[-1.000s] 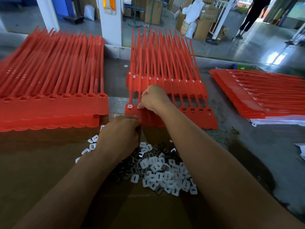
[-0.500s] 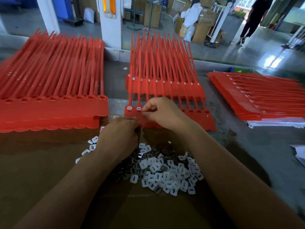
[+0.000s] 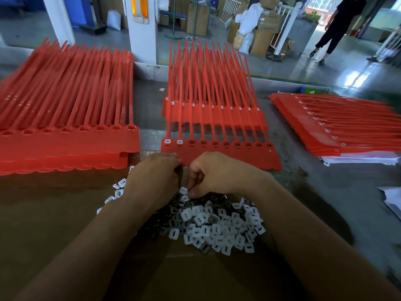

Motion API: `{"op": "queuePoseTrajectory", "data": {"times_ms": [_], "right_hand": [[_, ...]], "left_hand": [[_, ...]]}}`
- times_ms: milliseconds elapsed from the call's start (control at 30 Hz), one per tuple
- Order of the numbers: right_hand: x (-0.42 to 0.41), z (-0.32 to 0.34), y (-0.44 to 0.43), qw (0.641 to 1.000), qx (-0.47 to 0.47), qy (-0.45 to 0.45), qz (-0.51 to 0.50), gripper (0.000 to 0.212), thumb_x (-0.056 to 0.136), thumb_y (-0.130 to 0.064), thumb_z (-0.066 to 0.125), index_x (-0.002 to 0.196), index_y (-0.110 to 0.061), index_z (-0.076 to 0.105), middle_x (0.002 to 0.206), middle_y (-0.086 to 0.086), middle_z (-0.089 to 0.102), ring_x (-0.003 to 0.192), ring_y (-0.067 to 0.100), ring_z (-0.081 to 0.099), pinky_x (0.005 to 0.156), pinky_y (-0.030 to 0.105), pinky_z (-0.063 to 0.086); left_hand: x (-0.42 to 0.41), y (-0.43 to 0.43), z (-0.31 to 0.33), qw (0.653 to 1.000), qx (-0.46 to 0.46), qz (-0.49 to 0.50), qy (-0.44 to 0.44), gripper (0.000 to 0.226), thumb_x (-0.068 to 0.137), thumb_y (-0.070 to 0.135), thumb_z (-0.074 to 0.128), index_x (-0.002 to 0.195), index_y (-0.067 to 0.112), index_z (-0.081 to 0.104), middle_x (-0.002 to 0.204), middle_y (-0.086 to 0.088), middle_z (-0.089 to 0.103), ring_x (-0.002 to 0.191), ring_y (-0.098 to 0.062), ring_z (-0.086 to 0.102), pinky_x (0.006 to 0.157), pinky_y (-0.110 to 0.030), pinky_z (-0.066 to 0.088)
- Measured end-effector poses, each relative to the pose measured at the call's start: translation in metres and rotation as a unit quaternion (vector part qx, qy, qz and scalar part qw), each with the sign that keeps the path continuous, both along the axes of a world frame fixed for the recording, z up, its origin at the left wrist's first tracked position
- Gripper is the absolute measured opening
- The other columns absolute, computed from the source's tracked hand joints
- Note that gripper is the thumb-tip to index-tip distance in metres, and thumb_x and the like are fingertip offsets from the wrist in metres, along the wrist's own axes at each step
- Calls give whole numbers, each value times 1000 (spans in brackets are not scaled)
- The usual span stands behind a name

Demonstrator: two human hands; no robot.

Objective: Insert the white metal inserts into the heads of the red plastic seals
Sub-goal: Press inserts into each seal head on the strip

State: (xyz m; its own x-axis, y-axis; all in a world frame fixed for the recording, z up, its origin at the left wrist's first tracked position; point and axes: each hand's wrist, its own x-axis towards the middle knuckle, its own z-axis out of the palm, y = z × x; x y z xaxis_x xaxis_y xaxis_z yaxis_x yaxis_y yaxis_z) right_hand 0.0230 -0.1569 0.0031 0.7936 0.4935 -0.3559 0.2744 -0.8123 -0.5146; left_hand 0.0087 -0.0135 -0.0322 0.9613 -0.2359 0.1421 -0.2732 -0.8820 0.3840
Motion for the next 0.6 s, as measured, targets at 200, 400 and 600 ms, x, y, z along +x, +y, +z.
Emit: {"op": "queuePoseTrajectory", "data": {"times_ms": [200, 400, 600], "right_hand": [[0, 0, -3, 1000, 4, -7, 5, 15, 80, -20, 70, 74, -26, 57, 77, -13, 55, 72, 2, 53, 60, 18, 39], [0, 0, -9, 998, 54, -13, -19, 13, 86, -18, 64, 77, -27, 60, 79, -15, 57, 76, 1, 53, 69, 18, 41], [5, -3, -12, 989, 109, -59, -78, 14, 87, -27, 62, 74, -26, 60, 77, -7, 64, 72, 8, 60, 66, 23, 50]], "left_hand": [[-1, 0, 0, 1000, -2, 10, -1, 34, 86, 9, 43, 113, 13, 64, 128, -1, 56, 115, -18, 51, 93, -30, 40], [-2, 0, 1, 1000, -6, 6, -6, 34, 87, 9, 42, 113, 12, 64, 127, -2, 57, 114, -18, 52, 94, -30, 41], [-2, -1, 2, 1000, -11, 6, -4, 35, 86, 7, 44, 115, 14, 63, 131, 1, 55, 118, -17, 49, 95, -29, 39]]}}
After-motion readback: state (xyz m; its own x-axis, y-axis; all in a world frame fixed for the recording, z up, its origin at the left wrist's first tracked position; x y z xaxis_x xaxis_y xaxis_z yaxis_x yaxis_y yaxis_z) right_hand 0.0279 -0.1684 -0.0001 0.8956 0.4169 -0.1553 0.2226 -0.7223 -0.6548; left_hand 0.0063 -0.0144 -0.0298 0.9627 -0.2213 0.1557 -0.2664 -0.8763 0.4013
